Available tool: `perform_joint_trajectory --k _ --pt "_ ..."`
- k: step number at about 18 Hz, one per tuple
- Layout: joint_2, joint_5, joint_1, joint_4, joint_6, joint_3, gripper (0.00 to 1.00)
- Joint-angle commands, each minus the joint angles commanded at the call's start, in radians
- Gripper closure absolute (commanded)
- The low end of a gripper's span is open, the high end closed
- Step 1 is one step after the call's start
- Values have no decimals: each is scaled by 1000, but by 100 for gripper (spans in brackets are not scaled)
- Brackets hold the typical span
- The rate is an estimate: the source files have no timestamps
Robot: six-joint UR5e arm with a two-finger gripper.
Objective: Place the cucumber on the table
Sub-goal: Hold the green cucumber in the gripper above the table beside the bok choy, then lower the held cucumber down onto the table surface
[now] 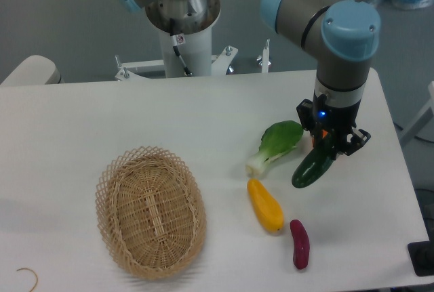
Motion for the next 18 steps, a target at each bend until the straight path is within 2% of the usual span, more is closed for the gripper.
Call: perform_joint_trajectory --k 13,16,18 --pt "0 2 -5 8 -5 -32 68" --pt "-5 3 -15 52 -5 -67 68" --pt "-9 8 -20 110 -8 -98 68"
